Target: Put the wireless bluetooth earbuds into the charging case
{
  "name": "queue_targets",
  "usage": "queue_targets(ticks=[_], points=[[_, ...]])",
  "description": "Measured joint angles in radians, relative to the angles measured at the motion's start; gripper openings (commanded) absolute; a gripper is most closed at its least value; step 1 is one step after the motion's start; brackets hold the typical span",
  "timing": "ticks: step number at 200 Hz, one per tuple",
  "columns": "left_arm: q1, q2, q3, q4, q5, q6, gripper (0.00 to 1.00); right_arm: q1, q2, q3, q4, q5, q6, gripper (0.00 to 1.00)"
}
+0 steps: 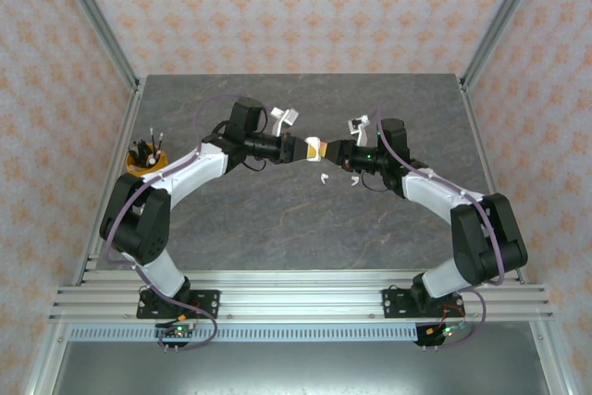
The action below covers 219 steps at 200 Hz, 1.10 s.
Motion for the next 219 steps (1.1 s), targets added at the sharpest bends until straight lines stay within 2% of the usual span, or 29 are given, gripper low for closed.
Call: queue_targets(ticks=[118, 194, 219], points=[[0.0, 0.0, 0.021, -0.029, 0.024, 0.0, 0.04, -0.014, 0.026, 0.024, 0.012, -0.1, 0.0, 0.3], [0.0, 0.006, 0.053, -0.043, 0.056, 0.008, 0.04, -0.013, -0.016, 0.024, -0.02, -0.134, -0.022, 0.3], [0.0, 0.014, 0.063, -0.043, 0.076, 0.012, 0.03, -0.014, -0.028, 0.024, -0.038, -0.136, -0.034, 0.26]])
